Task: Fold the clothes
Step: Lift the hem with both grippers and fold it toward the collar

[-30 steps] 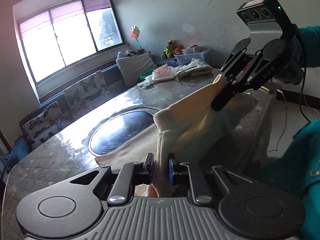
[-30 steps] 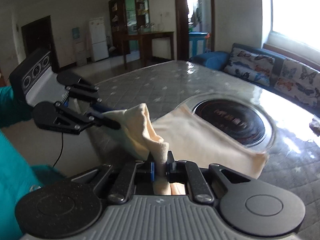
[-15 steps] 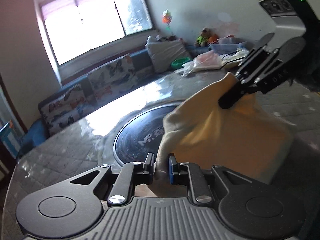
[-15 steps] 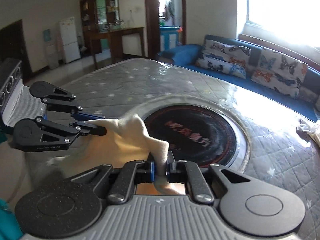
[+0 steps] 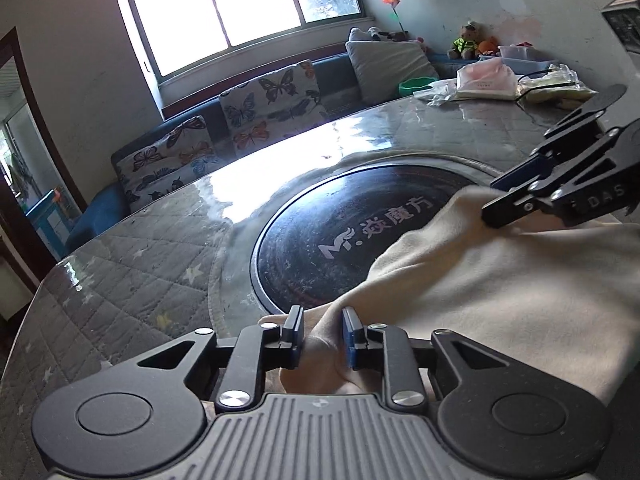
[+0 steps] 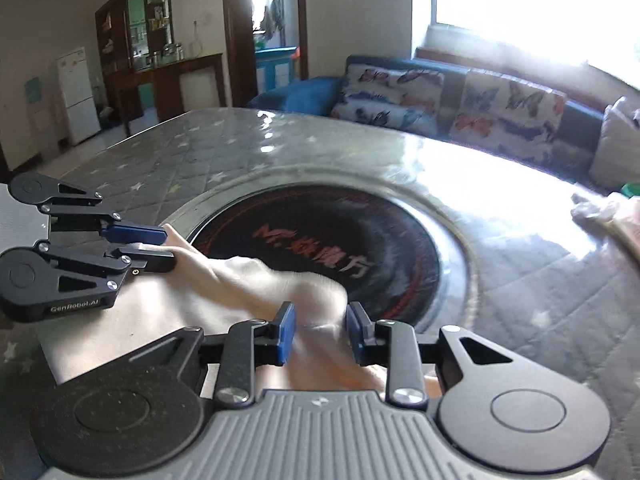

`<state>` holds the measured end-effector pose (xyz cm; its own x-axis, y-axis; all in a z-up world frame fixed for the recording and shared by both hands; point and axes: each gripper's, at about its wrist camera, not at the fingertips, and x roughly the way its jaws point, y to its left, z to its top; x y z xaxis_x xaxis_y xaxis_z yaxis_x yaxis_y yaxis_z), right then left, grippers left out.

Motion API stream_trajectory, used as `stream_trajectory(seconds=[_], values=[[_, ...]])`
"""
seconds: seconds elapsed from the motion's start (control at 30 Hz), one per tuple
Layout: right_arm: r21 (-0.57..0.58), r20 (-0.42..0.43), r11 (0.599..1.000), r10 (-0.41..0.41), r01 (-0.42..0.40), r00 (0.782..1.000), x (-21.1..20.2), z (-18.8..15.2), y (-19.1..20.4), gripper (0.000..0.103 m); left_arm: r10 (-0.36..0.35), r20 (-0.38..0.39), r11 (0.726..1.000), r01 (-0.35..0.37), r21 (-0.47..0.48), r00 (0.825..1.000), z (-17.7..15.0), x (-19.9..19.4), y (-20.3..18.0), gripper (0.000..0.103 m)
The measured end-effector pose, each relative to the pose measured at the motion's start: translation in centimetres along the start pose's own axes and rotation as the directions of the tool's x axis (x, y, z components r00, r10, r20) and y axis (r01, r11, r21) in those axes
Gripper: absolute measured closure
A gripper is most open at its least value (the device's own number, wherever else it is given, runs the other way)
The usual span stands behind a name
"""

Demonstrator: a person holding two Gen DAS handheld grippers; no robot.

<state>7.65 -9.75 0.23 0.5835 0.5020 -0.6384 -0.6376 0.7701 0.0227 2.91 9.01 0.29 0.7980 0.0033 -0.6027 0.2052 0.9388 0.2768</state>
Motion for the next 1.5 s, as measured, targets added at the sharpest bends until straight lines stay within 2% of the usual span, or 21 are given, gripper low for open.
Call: stream_trajectory(seconds=[0.1,0.23,0.4,0.47,0.63,0.73,0.83,0.93,1.0,1.17,1.23,1.37,1.5], values=[[0.018,0.023,1.0,-0.024,0.023,0.999,-0.8,0.2,0.0,0.07,0.011,-0.003,1.0,-0.011,-0.005,1.0,0.3,0.3,0.2,0.079],[0.019,0.055,1.0,-0.01,0.009,0.998,-1.9,0.0,0.6,0.071,0.049,0.011,0.999,-0.049,-0.01,0.999,0.8,0.3,0.5,0.079],[0.01,0.003,1.0,-0.007,0.007,1.0,-0.8,-0.6,1.3,0.072,0.087,-0.022,0.994,-0.088,-0.057,0.996,0.9,0.8,1.8,0.079],[0.041,-0.012,0.999,-0.007,0.008,1.0,-0.3,-1.0,0.7,0.072,0.066,0.003,0.995,-0.066,-0.073,0.998,1.2,-0.1,1.8,0.079],[0.074,-0.004,0.997,-0.02,0.02,1.0,-0.1,-0.8,-0.1,0.073,-0.061,0.055,0.997,0.064,-0.053,0.997,2.3,-2.1,-0.1,0.079],[0.103,0.023,0.994,-0.025,0.023,0.999,-1.3,-1.2,-0.5,0.073,-0.115,0.056,0.992,0.117,-0.04,0.992,2.5,-2.1,-1.4,0.079],[0.101,0.038,0.995,-0.021,0.017,0.999,-3.1,-1.9,-0.7,0.073,-0.139,0.039,0.99,0.14,-0.029,0.99,2.2,-1.4,-2.2,0.079],[0.097,0.017,0.995,-0.007,0.006,1.0,-4.1,-2.9,-0.9,0.074,-0.133,0.01,0.991,0.133,-0.035,0.991,2.0,-0.2,-2.4,0.079],[0.101,-0.004,0.994,-0.031,0.031,1.0,-4.0,-3.8,-1.3,0.075,-0.13,-0.008,0.991,0.129,-0.045,0.992,1.8,0.4,-2.3,0.079],[0.175,0.009,0.983,-0.05,0.047,0.999,-3.7,-4.3,-2.6,0.076,-0.119,-0.019,0.992,0.118,-0.055,0.993,1.6,0.8,-2.0,0.077],[0.156,0.021,0.985,-0.081,0.076,0.997,-4.0,-3.9,-2.5,0.075,-0.11,-0.021,0.992,0.108,-0.061,0.994,1.5,0.8,-1.9,0.075],[0.115,0.017,0.992,-0.056,0.054,0.998,-4.3,-4.1,-2.2,0.075,-0.096,-0.023,0.993,0.094,-0.075,0.995,1.5,1.0,-1.7,0.071],[0.099,-0.002,0.993,-0.066,0.066,0.998,-4.1,-4.6,-2.4,0.074,-0.074,-0.021,0.993,0.071,-0.092,0.997,1.5,0.7,-1.4,0.065]])
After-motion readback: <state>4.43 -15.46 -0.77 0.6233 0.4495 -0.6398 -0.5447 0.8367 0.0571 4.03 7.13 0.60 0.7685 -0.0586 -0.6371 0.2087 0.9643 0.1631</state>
